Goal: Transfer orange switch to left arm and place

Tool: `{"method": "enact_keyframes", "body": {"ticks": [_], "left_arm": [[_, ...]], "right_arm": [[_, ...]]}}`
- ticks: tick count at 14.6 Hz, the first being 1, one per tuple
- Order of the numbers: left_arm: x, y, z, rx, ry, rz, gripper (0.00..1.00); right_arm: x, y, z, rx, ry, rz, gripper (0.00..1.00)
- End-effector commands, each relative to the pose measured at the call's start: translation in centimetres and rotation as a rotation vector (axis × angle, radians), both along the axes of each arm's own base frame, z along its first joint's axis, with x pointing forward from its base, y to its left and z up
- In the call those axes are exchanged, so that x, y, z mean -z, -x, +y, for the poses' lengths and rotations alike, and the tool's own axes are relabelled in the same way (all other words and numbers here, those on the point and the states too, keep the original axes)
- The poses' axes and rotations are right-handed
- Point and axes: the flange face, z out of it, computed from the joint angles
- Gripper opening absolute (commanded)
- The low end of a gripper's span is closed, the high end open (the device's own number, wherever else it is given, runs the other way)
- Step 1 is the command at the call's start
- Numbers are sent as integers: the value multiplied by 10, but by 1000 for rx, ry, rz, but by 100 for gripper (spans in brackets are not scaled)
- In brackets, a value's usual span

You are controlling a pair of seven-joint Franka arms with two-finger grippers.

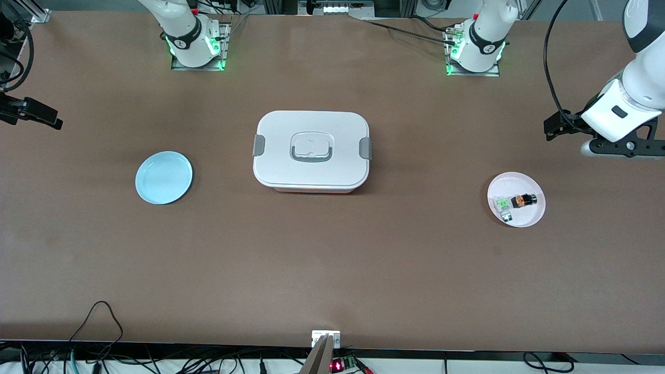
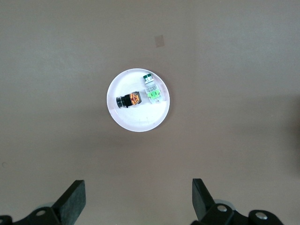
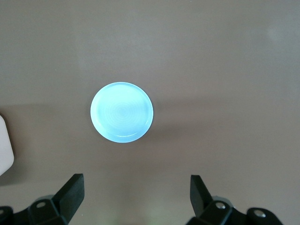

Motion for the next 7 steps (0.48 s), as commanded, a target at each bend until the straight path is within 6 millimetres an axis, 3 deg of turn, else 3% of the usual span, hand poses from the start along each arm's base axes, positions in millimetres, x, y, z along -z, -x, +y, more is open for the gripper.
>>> {"method": "enact_keyframes", "body": {"ticks": [1,7], "left_arm": [[-2,6,-4,-5,17,2,100],[-2,7,-3,-7,18,3,100]], "right_arm": [[-8,5,-1,2,-15,-2,100],[-9,5,0,5,-17,-4,100]]}}
